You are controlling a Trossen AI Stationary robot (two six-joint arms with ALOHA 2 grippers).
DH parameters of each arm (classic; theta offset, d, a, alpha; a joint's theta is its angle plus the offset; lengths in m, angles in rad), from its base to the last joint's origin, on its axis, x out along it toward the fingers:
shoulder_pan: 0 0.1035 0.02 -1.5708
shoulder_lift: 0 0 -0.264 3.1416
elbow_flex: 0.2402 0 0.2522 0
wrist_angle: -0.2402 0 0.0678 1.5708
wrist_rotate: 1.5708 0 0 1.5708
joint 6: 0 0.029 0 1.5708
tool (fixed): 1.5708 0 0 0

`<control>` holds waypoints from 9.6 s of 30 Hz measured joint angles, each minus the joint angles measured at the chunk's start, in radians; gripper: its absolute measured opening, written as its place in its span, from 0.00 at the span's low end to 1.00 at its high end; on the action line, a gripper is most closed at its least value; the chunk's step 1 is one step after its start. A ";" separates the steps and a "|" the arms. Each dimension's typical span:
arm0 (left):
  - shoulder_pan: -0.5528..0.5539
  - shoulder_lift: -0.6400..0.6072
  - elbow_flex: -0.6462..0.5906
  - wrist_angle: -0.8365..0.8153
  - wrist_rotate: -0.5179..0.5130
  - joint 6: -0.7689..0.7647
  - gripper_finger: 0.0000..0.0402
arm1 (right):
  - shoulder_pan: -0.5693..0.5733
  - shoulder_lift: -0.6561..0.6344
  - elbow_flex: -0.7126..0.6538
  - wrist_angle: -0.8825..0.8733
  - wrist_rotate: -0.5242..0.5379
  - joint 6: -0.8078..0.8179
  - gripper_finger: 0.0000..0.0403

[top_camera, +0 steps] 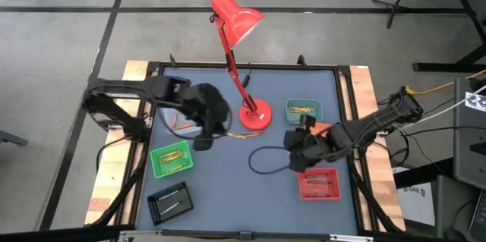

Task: Sort crayons
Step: Put the golden crayon into the green bin, then put the brown crayon into the orange bin

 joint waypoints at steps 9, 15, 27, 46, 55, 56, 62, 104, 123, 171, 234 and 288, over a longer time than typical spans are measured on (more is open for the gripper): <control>-0.138 -0.237 -0.182 -0.099 -0.178 -0.248 0.01 | -0.138 0.007 0.000 0.192 -0.107 -0.165 0.23; -0.245 -0.414 -0.447 -0.045 -0.274 -0.486 0.01 | -0.200 0.031 0.000 0.293 -0.125 -0.249 0.23; -0.374 -0.592 -0.844 0.040 -0.258 -0.758 0.01 | -0.306 0.134 0.000 0.411 -0.228 -0.293 0.23; -0.430 -0.599 -1.065 0.039 -0.229 -0.813 0.05 | -0.414 0.338 0.000 0.515 -0.373 -0.455 0.23; -0.430 -0.599 -1.098 0.039 -0.219 -0.889 0.14 | -0.434 0.441 0.000 0.514 -0.395 -0.525 0.23; -0.430 -0.599 -1.098 0.040 -0.219 -0.890 0.15 | -0.434 0.452 0.000 0.514 -0.396 -0.537 0.23; -0.430 -0.599 -1.098 0.040 -0.222 -0.891 0.23 | -0.434 0.512 0.000 0.515 -0.429 -0.586 0.23; -0.430 -0.599 -1.098 0.140 -0.264 -0.910 0.29 | -0.383 0.547 0.061 0.645 -0.386 -0.576 0.23; -0.430 -0.599 -1.098 0.171 -0.283 -0.910 0.29 | -0.393 0.553 -0.022 0.671 -0.329 -0.576 0.23; -0.430 -0.599 -1.098 0.512 -0.546 -0.823 0.28 | -0.393 0.550 -0.085 0.642 -0.483 -0.573 0.02; 0.005 -1.264 -1.664 1.302 -0.344 -0.052 0.00 | -0.392 -0.235 -0.541 -0.005 -0.454 -0.198 0.03; 0.004 -1.268 -1.664 1.257 -0.339 -0.018 0.00 | -0.392 0.085 -0.298 0.726 -0.418 -0.469 0.33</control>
